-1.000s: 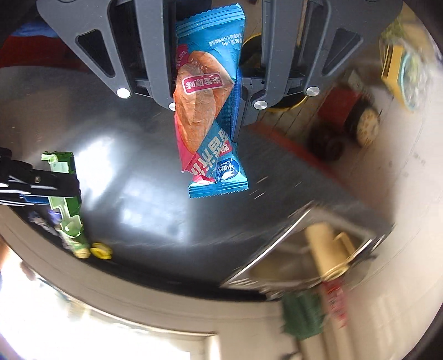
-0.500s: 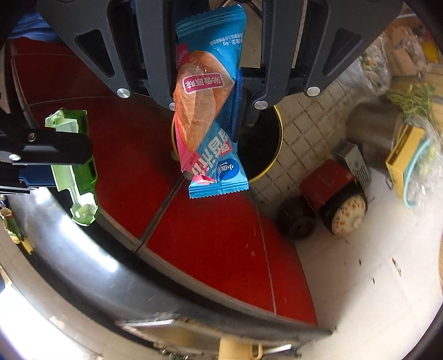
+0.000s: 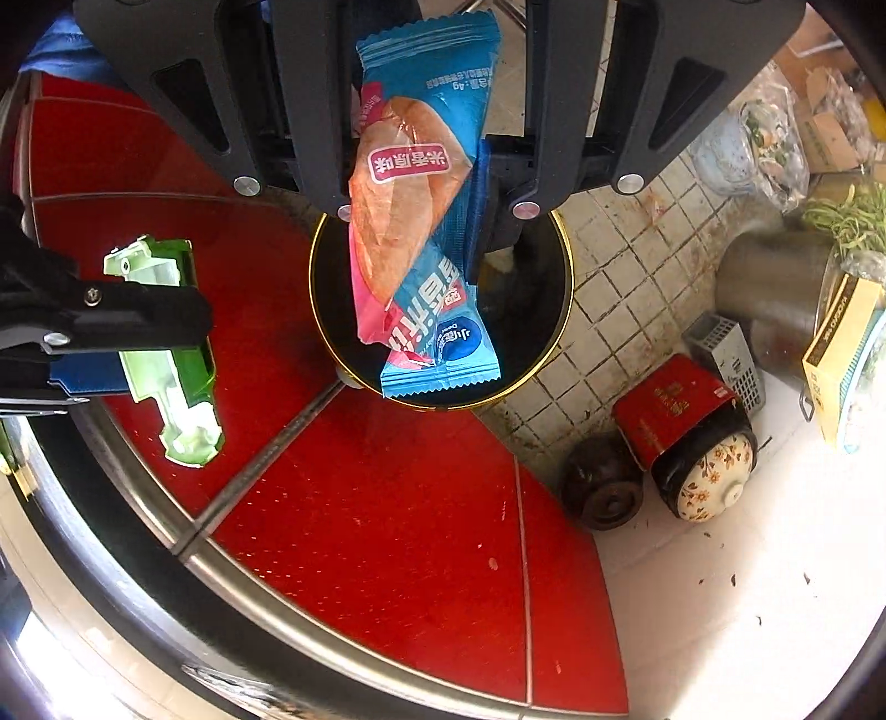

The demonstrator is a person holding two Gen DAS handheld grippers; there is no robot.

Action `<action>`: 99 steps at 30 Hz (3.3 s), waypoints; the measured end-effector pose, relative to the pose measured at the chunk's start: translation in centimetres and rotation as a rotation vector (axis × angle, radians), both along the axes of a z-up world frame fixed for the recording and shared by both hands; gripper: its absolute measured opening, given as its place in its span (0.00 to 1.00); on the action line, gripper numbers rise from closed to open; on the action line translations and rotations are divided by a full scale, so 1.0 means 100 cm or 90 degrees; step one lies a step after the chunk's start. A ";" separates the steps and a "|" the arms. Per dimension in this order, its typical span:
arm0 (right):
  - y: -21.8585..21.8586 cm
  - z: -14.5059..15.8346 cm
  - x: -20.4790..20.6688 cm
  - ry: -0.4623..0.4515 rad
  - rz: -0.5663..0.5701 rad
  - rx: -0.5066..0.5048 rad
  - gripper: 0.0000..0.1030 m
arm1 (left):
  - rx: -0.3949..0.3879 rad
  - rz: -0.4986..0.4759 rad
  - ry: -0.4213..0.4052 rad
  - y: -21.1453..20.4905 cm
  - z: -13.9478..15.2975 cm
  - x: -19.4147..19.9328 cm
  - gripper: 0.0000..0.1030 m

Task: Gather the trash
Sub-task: 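Open both tools to drop wrapper and green piece into the bin, then return both open tools to the counter toward the tape ring, then grasp the yellow tape ring with the left tool while the right tool grasps the crumpled paper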

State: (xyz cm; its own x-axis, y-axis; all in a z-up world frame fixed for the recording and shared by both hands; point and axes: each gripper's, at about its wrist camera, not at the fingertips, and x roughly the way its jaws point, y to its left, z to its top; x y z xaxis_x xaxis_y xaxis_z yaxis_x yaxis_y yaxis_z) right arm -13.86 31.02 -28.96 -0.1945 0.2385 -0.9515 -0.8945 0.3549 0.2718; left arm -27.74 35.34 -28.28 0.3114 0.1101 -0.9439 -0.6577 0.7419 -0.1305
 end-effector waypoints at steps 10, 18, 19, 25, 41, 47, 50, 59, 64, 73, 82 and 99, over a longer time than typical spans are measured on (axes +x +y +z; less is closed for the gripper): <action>0.009 0.001 0.001 -0.010 0.007 -0.005 0.59 | 0.002 0.003 -0.027 0.000 -0.001 -0.007 0.71; -0.008 0.030 0.006 -0.007 -0.014 0.031 0.68 | 0.036 -0.008 -0.021 -0.009 0.019 -0.003 0.86; -0.014 0.039 0.008 -0.008 -0.021 0.042 0.69 | 0.044 -0.012 -0.021 -0.010 0.024 -0.002 0.88; -0.070 0.116 0.029 -0.048 -0.072 0.137 0.78 | 0.104 -0.077 -0.045 -0.041 0.080 0.019 0.90; -0.411 0.234 0.159 -0.267 -0.472 0.174 0.79 | 0.109 -0.427 -0.202 -0.253 0.196 0.225 0.90; -0.505 0.232 0.174 -0.272 -0.589 0.169 0.79 | 0.083 -0.499 -0.195 -0.322 0.193 0.263 0.90; -0.532 0.225 0.184 -0.265 -0.619 0.164 0.79 | 0.097 -0.533 -0.187 -0.338 0.190 0.278 0.90; -0.572 0.213 0.242 -0.273 -0.629 0.150 0.79 | 0.138 -0.558 -0.145 -0.335 0.167 0.365 0.90; -0.591 0.191 0.301 -0.268 -0.643 0.119 0.81 | 0.149 -0.559 -0.113 -0.330 0.141 0.432 0.90; -0.601 0.127 0.402 -0.263 -0.601 0.040 0.81 | 0.165 -0.579 -0.102 -0.323 0.110 0.529 0.90; -0.597 0.098 0.449 -0.273 -0.568 0.023 0.81 | 0.161 -0.630 -0.133 -0.329 0.096 0.576 0.90; -0.573 0.127 0.376 -0.281 -0.552 0.057 0.34 | 0.138 -0.611 -0.154 -0.329 0.115 0.539 0.53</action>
